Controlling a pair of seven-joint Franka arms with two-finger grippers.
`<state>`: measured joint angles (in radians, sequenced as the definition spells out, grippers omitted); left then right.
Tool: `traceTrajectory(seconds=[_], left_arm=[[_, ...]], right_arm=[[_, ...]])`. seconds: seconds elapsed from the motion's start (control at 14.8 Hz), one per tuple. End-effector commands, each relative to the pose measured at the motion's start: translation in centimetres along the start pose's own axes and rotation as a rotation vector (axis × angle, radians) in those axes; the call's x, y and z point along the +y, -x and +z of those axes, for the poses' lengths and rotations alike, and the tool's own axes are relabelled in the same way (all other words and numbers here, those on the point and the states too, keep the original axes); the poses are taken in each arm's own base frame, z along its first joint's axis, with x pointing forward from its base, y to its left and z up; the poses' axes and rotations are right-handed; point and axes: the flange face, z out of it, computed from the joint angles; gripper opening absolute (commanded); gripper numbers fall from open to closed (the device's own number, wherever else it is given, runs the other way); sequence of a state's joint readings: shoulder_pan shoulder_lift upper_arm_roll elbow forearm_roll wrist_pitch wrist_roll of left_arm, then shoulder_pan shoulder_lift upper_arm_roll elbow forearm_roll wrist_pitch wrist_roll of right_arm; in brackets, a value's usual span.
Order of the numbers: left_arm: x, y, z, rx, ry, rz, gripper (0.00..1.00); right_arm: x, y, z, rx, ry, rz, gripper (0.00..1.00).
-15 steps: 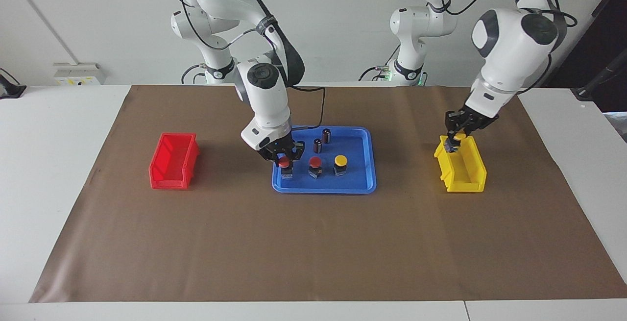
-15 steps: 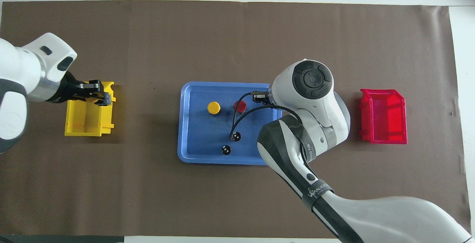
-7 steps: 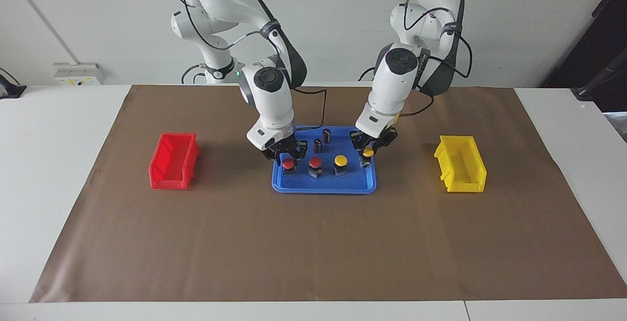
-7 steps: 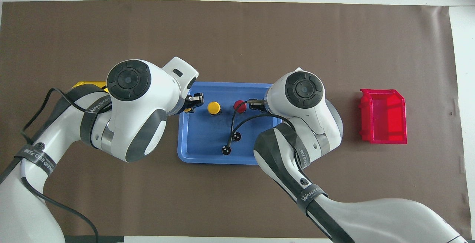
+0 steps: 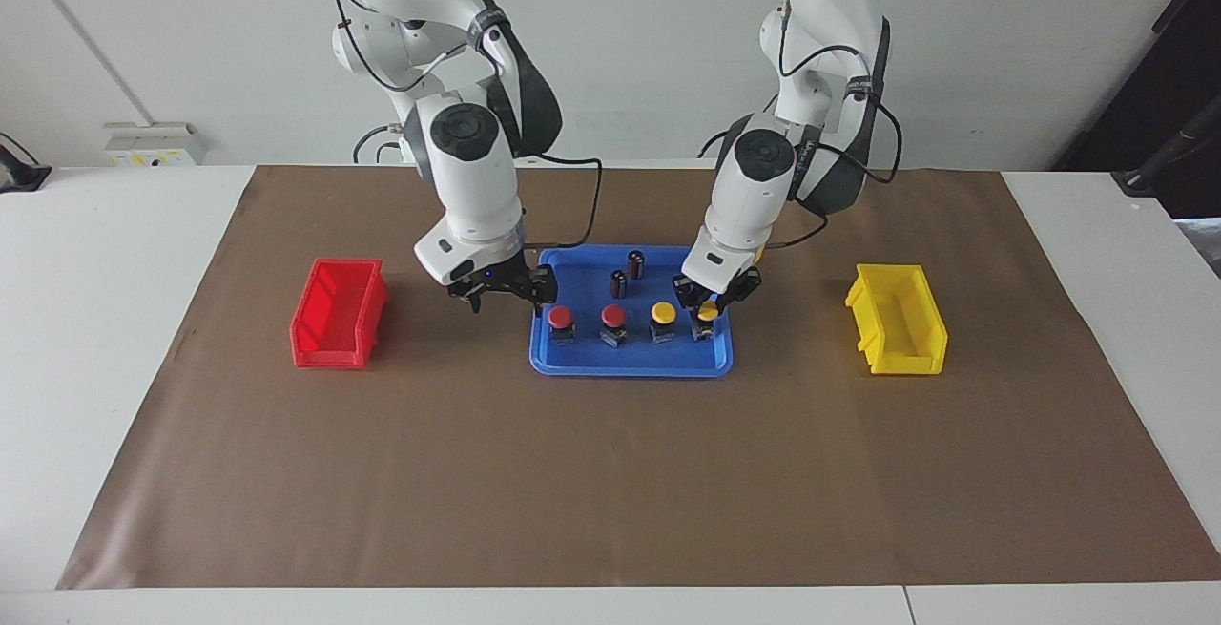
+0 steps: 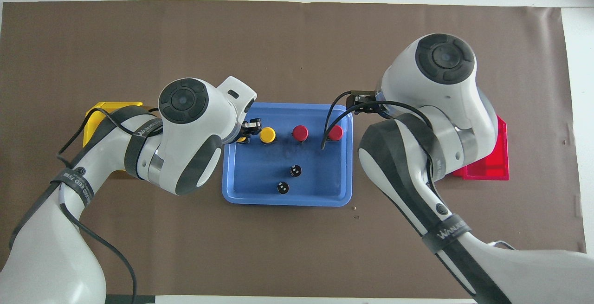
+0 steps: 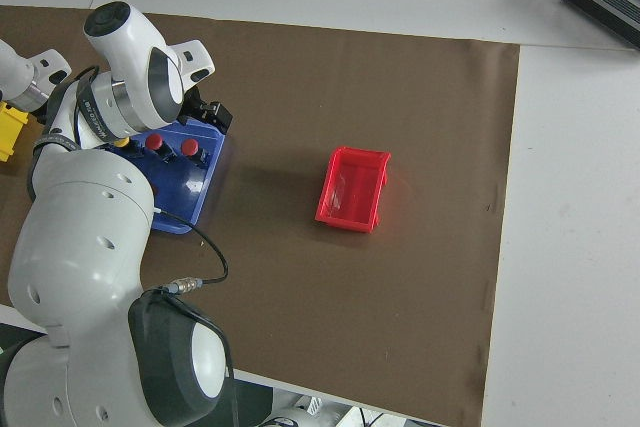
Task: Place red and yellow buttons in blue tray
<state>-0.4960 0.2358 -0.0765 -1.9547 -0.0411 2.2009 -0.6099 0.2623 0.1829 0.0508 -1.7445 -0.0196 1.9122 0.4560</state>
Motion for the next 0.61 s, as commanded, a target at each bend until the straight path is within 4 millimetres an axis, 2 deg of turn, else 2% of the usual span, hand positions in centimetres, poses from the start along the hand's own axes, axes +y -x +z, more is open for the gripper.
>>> traceTrajectory(seconds=[0.0,0.07,0.27,0.41,0.54], left_arm=[[-0.2,0.1,-0.6,-0.008,-0.004,-0.007,0.87],[-0.5,-0.7,-2.4,-0.007,-0.004,-0.015,0.98],[-2.5,-3.3,-10.1,-0.057,-0.032,-0.038,1.00],[-5.4,-4.6,-14.1,-0.069,-0.036,-0.033,1.00],[-10.3,-5.3,-16.9,-0.084,-0.034,0.036,1.00]], right_arm=[[3.5,1.4,-4.5,-0.030,0.025,-0.001,1.00],[5.3,1.8,-6.2,-0.034,0.028,0.014,1.00],[11.7,3.3,-10.8,-0.049,0.031,-0.020,1.00],[15.4,3.7,-13.3,-0.064,0.030,0.002,1.00],[18.6,3.8,-15.6,-0.083,0.027,-0.021,1.00]])
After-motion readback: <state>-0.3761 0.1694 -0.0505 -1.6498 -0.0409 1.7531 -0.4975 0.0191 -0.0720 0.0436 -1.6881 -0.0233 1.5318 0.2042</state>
